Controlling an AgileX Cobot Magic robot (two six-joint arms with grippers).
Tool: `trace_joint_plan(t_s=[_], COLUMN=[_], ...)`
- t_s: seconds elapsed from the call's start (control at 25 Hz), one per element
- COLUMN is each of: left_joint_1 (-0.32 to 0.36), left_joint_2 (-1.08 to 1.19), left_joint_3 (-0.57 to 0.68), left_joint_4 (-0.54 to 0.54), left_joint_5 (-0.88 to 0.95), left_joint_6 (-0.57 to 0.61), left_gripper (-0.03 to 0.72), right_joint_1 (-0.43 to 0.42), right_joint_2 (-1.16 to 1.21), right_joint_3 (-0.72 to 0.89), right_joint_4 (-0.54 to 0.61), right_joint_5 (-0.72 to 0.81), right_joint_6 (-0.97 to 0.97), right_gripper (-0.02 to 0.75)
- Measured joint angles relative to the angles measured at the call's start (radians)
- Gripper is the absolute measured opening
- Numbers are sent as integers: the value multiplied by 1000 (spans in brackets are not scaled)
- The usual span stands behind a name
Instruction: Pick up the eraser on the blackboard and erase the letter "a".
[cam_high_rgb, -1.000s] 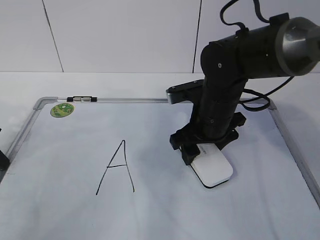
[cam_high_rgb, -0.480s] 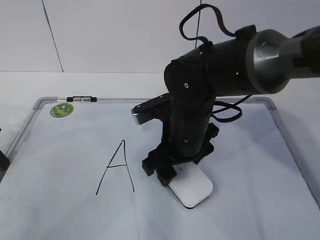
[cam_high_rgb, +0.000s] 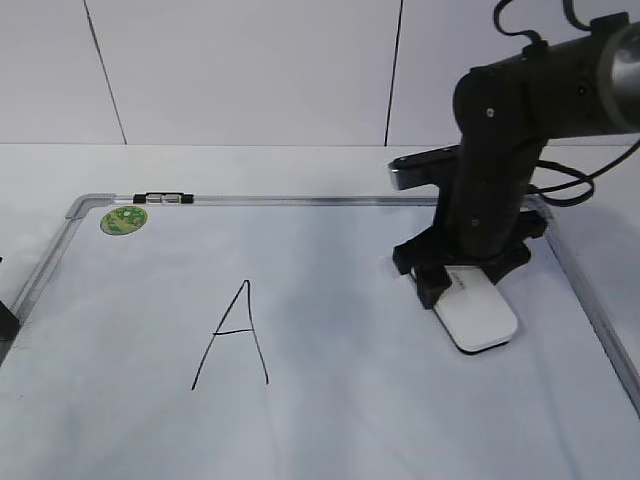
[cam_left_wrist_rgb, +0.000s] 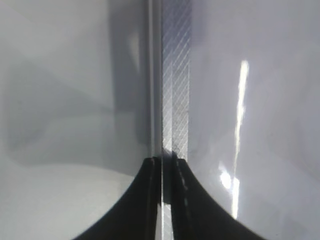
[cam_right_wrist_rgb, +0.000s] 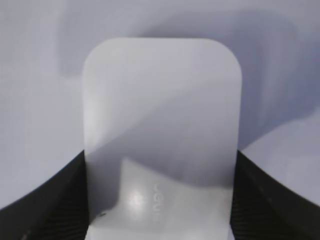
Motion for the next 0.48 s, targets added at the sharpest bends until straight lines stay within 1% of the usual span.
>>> trace_joint_plan(t_s=[0.16, 0.36, 0.48], left_joint_1=[0, 0, 0], left_joint_2=[0, 0, 0], left_joint_3=[0, 0, 0], left_joint_4=[0, 0, 0], left_joint_5=[2, 0, -2], left_joint_6=[0, 0, 0], left_gripper=[22, 22, 22], right_joint_1=[-42, -44, -44], right_joint_2=[-42, -196, -227], right_joint_3=[11, 12, 14], right_joint_4=[-54, -65, -70], right_joint_5=[60, 133, 173], right_joint_6=[49, 92, 109], right_gripper=[552, 552, 552])
